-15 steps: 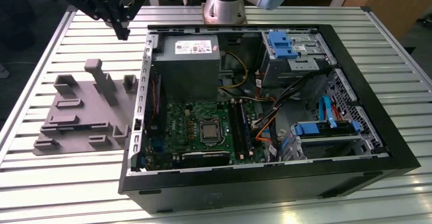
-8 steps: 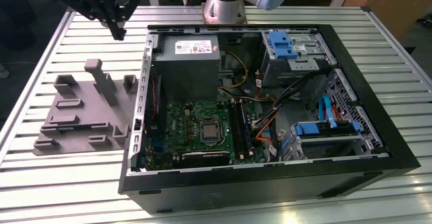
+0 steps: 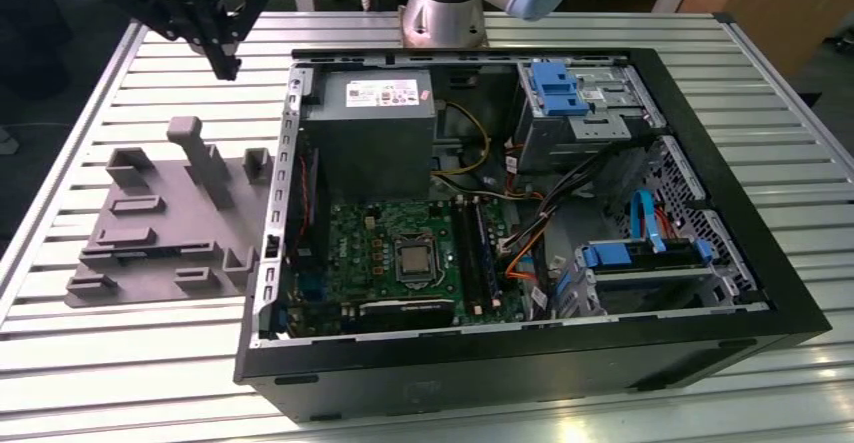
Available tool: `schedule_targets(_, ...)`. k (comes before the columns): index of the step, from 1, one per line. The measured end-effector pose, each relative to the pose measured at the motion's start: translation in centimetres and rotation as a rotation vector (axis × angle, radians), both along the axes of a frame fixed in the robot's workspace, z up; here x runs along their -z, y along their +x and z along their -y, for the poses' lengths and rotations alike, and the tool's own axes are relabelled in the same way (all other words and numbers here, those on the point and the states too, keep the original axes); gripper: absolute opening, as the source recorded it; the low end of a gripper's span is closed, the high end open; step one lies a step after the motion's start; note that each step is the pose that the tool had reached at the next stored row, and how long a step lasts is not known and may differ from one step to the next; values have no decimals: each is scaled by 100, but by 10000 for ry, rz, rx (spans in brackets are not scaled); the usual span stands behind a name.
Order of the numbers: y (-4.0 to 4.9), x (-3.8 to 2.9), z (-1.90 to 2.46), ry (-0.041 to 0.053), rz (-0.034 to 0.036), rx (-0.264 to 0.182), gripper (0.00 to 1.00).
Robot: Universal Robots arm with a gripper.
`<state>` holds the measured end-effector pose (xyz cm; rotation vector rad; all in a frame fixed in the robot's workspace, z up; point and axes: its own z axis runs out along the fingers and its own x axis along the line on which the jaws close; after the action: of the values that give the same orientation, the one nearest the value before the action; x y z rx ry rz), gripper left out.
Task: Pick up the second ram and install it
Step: 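Reach for the second ram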
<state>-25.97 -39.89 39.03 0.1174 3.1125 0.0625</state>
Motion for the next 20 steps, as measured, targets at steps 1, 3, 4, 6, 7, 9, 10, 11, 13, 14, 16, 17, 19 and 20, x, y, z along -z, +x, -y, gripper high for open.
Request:
schedule_targets(1,-11,0,0,0,-1,1,11)
schedule_targets(3,-31,1,0,0,0,1,11)
schedule_targets(4,-42,1,0,-1,-1,0,11)
schedule_targets(6,-66,2,0,0,0,0,11)
schedule_targets(7,-77,3,0,0,0,1,11)
schedule_targets(9,-99,4,0,0,0,1,11)
schedule_targets(10,-109,4,0,0,0,1,11)
schedule_targets(11,-118,4,0,0,0,1,11)
schedule_targets(13,-136,5,0,0,0,0,11)
schedule_targets(14,-144,6,0,0,0,0,11)
schedule_targets(16,-160,7,0,0,0,0,11)
schedule_targets(17,-167,7,0,-1,0,0,11)
schedule_targets(19,-182,10,0,0,0,0,11)
schedule_targets(20,-188,12,0,1,1,0,11)
